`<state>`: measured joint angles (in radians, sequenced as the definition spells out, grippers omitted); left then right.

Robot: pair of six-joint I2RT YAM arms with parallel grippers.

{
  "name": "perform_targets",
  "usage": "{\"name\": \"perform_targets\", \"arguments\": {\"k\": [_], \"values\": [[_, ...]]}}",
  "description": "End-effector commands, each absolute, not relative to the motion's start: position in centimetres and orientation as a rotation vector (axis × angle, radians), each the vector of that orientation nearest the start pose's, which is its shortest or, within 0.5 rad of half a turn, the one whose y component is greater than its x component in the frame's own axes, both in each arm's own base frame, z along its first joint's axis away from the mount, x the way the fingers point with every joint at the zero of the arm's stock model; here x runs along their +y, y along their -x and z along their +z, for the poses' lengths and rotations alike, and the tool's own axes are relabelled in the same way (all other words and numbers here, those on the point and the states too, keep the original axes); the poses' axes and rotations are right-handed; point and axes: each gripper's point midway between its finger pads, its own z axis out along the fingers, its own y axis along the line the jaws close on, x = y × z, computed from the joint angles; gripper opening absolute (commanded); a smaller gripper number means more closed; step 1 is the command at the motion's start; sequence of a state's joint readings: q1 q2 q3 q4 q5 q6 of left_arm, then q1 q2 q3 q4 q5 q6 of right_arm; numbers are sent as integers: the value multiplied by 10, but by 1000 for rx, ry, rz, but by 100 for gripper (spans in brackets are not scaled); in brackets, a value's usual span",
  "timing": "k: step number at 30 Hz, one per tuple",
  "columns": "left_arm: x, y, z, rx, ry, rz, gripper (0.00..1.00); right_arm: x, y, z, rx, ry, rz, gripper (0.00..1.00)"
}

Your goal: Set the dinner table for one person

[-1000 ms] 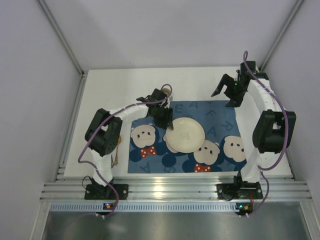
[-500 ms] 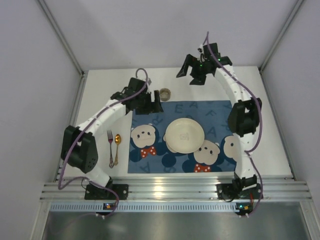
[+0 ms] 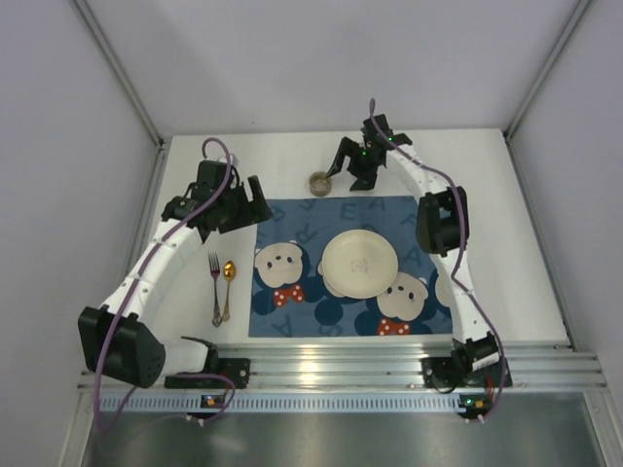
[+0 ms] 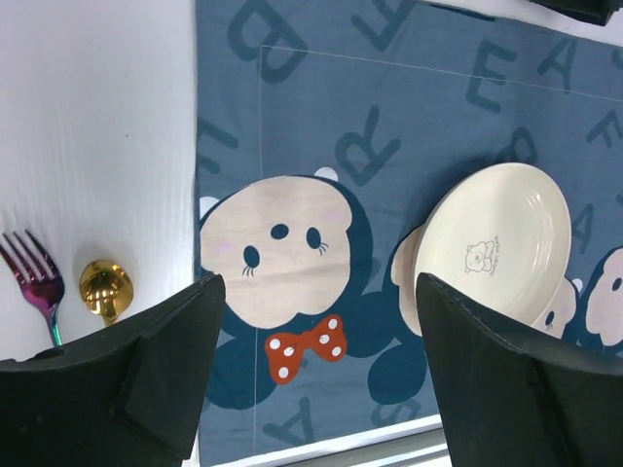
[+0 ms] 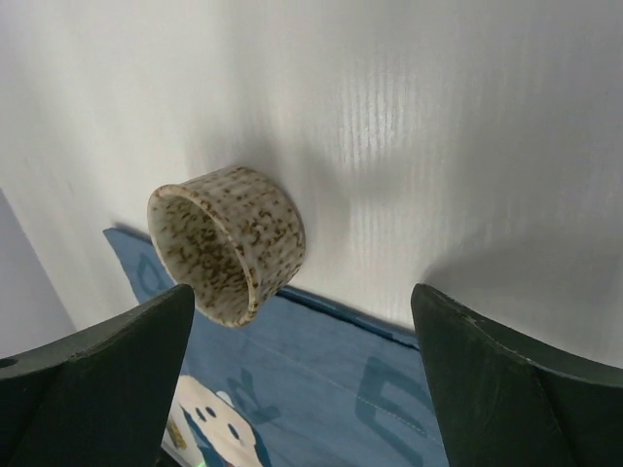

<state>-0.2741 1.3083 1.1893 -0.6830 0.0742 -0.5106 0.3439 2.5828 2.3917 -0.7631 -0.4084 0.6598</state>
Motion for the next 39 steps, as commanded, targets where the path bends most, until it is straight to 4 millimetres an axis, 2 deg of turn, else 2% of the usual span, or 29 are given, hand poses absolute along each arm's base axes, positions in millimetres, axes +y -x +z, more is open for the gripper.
{"name": "perform_targets", "arguments": {"k": [1,5,6,8,9,10,14,17,18,19,20,22,24,26,27,28,29,30,32,33,35,36,37,38,39], "values": [[-112,-312,200,2396,312,-413,84,305,-555,89,2518,-201,884,93],[-104,-305,202,2406,316,-372,84,313,-555,77,2524,-207,871,87],[-103,-303,201,2415,311,-367,84,317,-554,71,2533,-206,865,81],[-94,-303,203,2404,325,-323,84,321,-554,68,2533,-204,851,76],[-93,-303,204,2401,323,-315,84,323,-553,65,2535,-202,845,69],[-91,-302,203,2407,325,-306,84,325,-552,62,2540,-201,825,66],[-85,-302,205,2410,315,-278,84,324,-552,52,2550,-205,791,58],[-82,-303,207,2412,309,-264,84,321,-553,49,2550,-207,766,42],[-81,-304,208,2412,305,-259,84,321,-554,49,2549,-208,762,31],[-80,-304,208,2412,305,-257,84,320,-556,51,2540,-212,760,26],[-79,-305,208,2414,300,-255,84,319,-558,53,2533,-219,761,13],[-79,-305,207,2416,300,-255,84,316,-562,59,2516,-227,757,3],[-79,-307,207,2418,299,-255,83,315,-567,71,2481,-217,758,0],[-79,-307,206,2421,299,-254,83,311,-573,94,2429,-203,770,0],[-79,-309,206,2417,301,-253,83,306,-579,116,2379,-197,787,0],[-79,-309,206,2417,301,-253,83,305,-579,124,2366,-194,802,0],[-79,-309,205,2422,300,-250,83,300,-582,137,2336,-199,816,0],[-79,-310,204,2420,298,-250,83,288,-586,162,2293,-213,827,0],[-79,-308,200,2429,292,-253,83,270,-585,177,2276,-232,815,0],[-80,-309,199,2427,290,-257,83,246,-583,194,2255,-261,788,0],[-83,-307,190,2448,285,-274,83,218,-577,207,2242,-275,735,0],[-84,-306,187,2453,281,-280,82,191,-571,236,2195,-301,708,0],[-84,-307,185,2453,282,-282,82,171,-561,213,2249,-330,637,0],[-89,-303,178,2475,267,-313,82,155,-550,208,2280,-358,591,0],[-91,-302,175,2480,265,-325,82,124,-535,203,2301,-414,510,0]]}}
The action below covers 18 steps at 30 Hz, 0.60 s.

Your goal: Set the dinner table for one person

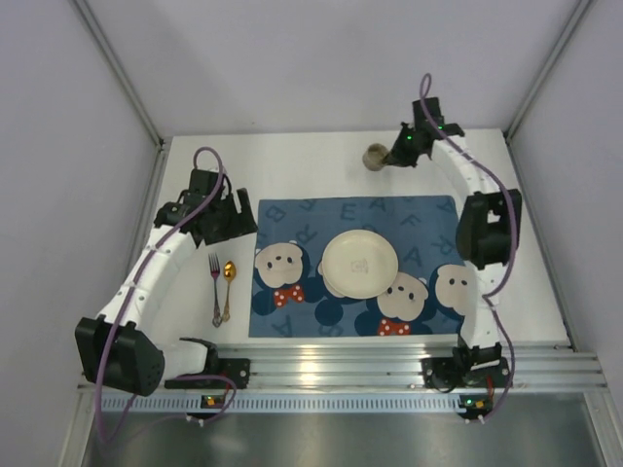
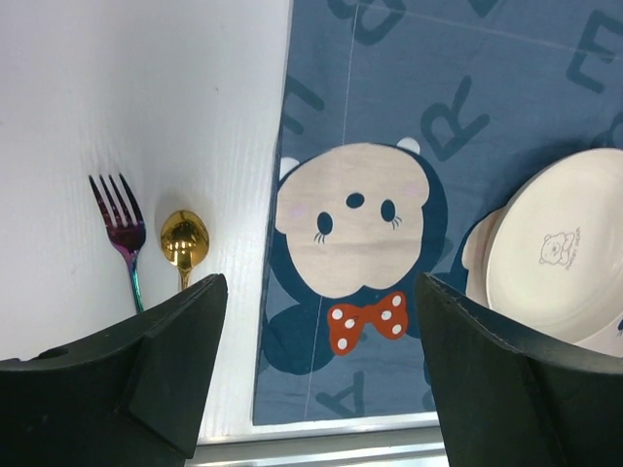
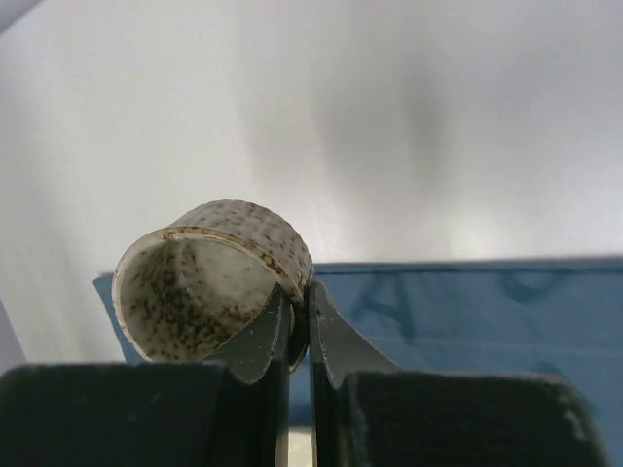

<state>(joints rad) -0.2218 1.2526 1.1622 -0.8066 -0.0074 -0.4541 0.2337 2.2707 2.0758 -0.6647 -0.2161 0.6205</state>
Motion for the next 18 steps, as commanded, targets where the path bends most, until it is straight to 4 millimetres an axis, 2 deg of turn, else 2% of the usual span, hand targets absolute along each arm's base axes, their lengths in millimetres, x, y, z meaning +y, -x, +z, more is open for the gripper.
{"name": "perform_targets", "arguments": {"k": [1,2,3,4,6,7,9,14,18], "values": [[-91,-302,171,2483,263,-330,82,110,-526,198,2321,-436,464,0],[-92,-298,163,2503,263,-338,82,96,-511,188,2370,-448,404,0],[-94,-296,160,2509,261,-345,82,80,-500,190,2375,-473,360,0],[-94,-294,153,2521,262,-350,81,67,-484,168,2437,-491,282,0],[-97,-290,146,2538,263,-370,82,54,-461,155,2499,-519,225,0],[-97,-288,141,2549,265,-371,82,44,-448,137,2541,-547,149,0],[-95,-282,129,2577,278,-355,82,39,-431,119,2588,-565,110,0],[-91,-267,100,2641,311,-333,82,33,-427,93,2632,-614,42,0],[-92,-264,90,2653,347,-338,82,20,-436,91,2624,-645,-63,0]]}}
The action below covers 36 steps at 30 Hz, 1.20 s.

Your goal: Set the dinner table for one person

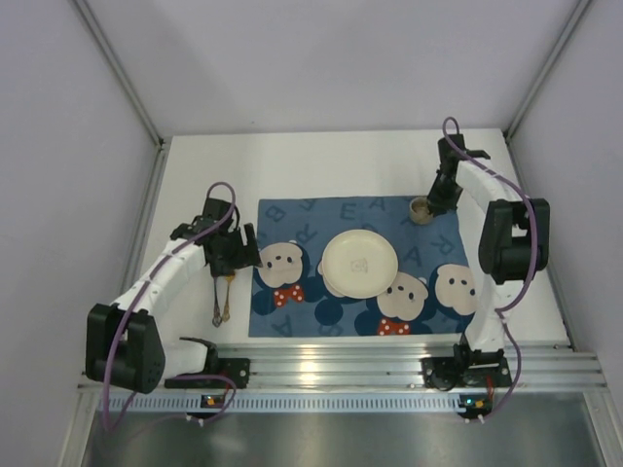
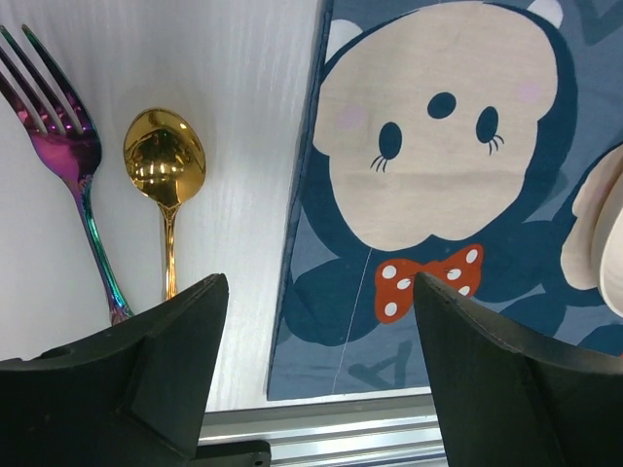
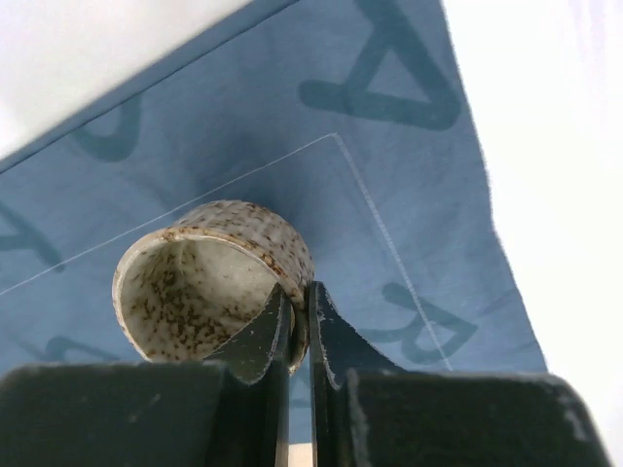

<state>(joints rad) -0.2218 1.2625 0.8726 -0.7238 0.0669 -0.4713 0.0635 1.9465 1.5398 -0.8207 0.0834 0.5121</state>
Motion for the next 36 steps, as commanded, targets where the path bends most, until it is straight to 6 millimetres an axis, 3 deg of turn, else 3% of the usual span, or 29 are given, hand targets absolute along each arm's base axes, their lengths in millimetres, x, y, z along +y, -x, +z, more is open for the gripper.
{"name": "perform_targets", "arguments": {"k": [1,4,7,8,11,14,17,18,20,24,32,36], "values": [[-91,-264,90,2653,363,-335,82,17,-435,89,2636,-649,-86,0],[-86,-260,79,2698,401,-293,82,15,-436,81,2658,-643,-124,1],[-69,-256,68,2739,441,-147,80,18,-429,71,2696,-637,-116,32],[-63,-258,68,2733,449,-97,80,17,-428,71,2698,-638,-113,52],[-52,-262,72,2742,425,-11,80,18,-421,71,2705,-639,-113,74],[-37,-270,77,2762,360,121,80,16,-419,80,2686,-632,-117,85],[-22,-272,73,2810,318,235,79,14,-416,94,2661,-627,-114,90],[-21,-269,66,2850,325,241,76,13,-415,97,2655,-624,-113,91],[-20,-267,58,2882,342,256,61,12,-412,106,2639,-628,-104,93],[-27,-252,35,3028,344,231,52,7,-405,115,2632,-641,-86,94],[-37,-246,26,3068,330,150,53,-10,-395,116,2642,-659,-110,95],[-37,-240,13,3128,332,167,51,-23,-389,112,2649,-706,-113,95]]}}
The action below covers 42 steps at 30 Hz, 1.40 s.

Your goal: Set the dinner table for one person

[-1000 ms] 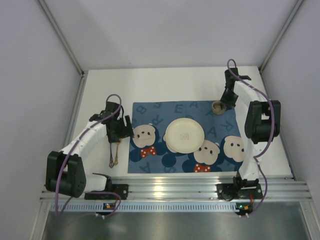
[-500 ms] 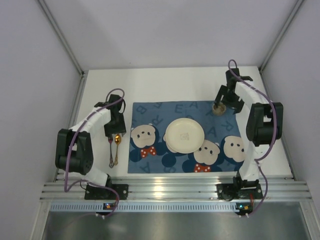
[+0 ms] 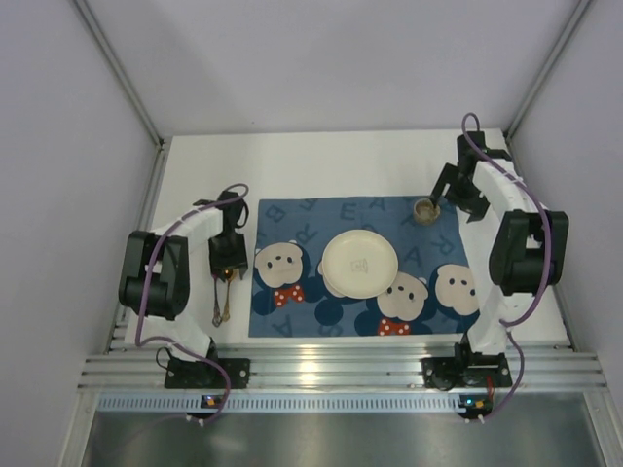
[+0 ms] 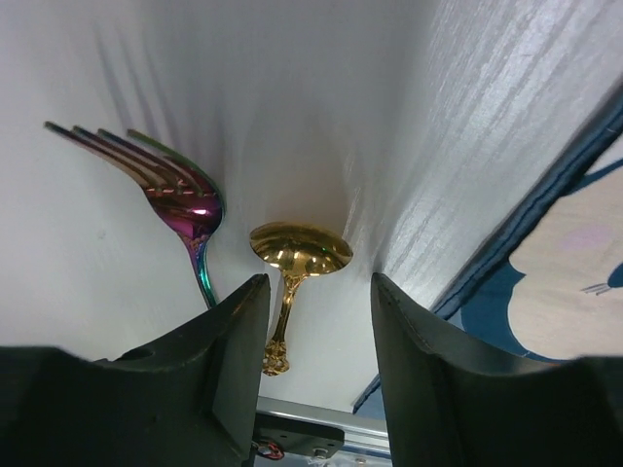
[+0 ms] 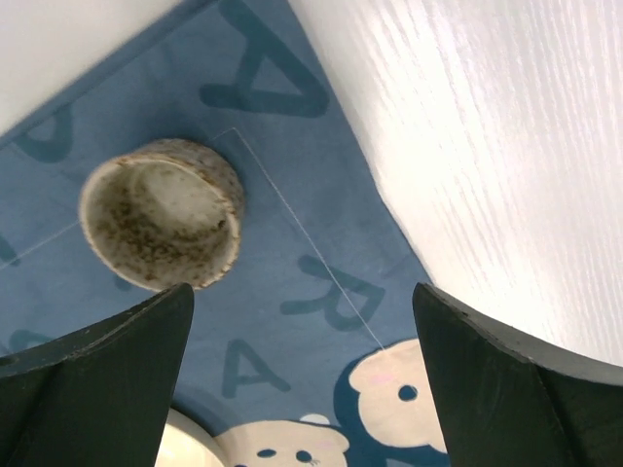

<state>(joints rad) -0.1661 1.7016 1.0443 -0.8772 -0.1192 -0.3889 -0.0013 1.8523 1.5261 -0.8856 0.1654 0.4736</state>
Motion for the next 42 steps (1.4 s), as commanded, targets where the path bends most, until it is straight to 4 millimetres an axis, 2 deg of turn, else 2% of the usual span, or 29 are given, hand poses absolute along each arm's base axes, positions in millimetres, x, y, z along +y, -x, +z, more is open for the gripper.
{"name": "perform_targets", "arguments": {"k": [1,5,10,14,17,18,20,23,26,27,28,29,31,36,39,40,42], "values": [[-36,-239,10,3138,335,166,51,-24,-389,112,2648,-710,-113,94],[-34,-231,-6,3209,374,151,50,-29,-390,118,2635,-708,-117,94],[-31,-231,-17,3224,469,64,48,-40,-389,126,2632,-702,-143,95],[-35,-234,-29,3225,499,-2,34,-51,-385,129,2630,-707,-160,95],[-38,-250,-37,3184,497,-32,26,-54,-383,127,2637,-715,-158,94],[-37,-260,-36,3159,497,-28,26,-53,-383,125,2643,-713,-145,95],[-34,-269,-42,3158,499,5,25,-52,-384,124,2648,-714,-134,94],[-29,-305,-40,3101,479,50,23,-50,-386,123,2653,-711,-116,94],[-24,-330,-41,3068,449,94,12,-48,-390,121,2660,-707,-98,93],[-23,-334,-41,3062,442,106,10,-48,-390,121,2658,-707,-100,93],[-21,-336,-41,3058,434,119,3,-48,-391,120,2660,-708,-95,93],[-19,-338,-42,3057,432,143,0,-48,-391,120,2660,-713,-97,93],[-11,-344,-37,3042,417,211,0,-47,-392,119,2657,-714,-90,93],[0,-362,4,2972,395,289,0,-42,-393,121,2652,-702,-45,96],[-7,-370,34,2923,388,223,0,-40,-392,123,2647,-703,-31,98],[-14,-375,49,2895,381,170,0,-39,-390,122,2648,-711,-23,98],[-29,-379,64,2870,347,98,0,-37,-389,124,2640,-715,-15,98]]}}
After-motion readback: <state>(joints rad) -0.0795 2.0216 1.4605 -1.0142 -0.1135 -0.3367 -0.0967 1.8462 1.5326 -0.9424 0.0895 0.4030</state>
